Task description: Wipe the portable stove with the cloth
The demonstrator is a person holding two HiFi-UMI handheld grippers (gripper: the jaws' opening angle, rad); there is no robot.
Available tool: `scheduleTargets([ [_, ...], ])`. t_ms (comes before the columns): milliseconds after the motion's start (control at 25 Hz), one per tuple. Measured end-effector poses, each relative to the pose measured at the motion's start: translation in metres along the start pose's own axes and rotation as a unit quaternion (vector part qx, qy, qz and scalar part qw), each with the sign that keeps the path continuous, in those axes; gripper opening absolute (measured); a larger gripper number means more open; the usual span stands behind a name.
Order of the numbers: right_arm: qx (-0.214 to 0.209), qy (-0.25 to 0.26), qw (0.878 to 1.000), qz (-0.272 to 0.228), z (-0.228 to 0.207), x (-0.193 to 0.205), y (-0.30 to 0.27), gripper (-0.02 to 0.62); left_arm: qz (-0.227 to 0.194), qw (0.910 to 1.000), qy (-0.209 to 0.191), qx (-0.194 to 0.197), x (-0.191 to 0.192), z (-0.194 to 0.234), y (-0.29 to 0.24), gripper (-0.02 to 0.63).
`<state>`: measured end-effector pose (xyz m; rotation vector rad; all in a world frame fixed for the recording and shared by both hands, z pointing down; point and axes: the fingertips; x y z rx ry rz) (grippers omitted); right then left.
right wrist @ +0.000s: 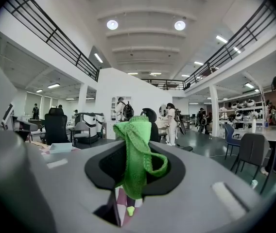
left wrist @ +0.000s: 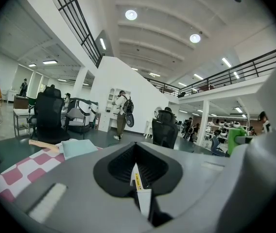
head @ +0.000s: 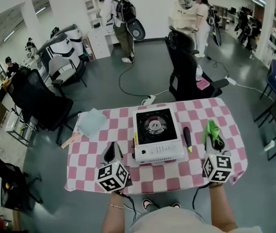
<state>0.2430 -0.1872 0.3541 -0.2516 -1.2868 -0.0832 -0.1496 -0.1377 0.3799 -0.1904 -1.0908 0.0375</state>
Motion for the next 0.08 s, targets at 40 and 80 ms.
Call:
scheduleTargets([
  [40,0.0,0.0,1.0,0.0,0.0003,-0.0004,-0.0005,0.086,0.0,1.0,0.001,0.0,-0.0001,0.0,-0.0006,0.0],
  [80,0.0,0.0,1.0,0.0,0.0005,-0.0007,-0.0011,0.086,0.0,1.0,0.002,0.0,-0.0002,0.0,-0.0013,0.0],
])
Point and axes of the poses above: the fingertips, and each gripper's own axes: y backward along the fingers, z to its left, x out of its underside, and after that the axes turned 15 degrees about y, right-handed
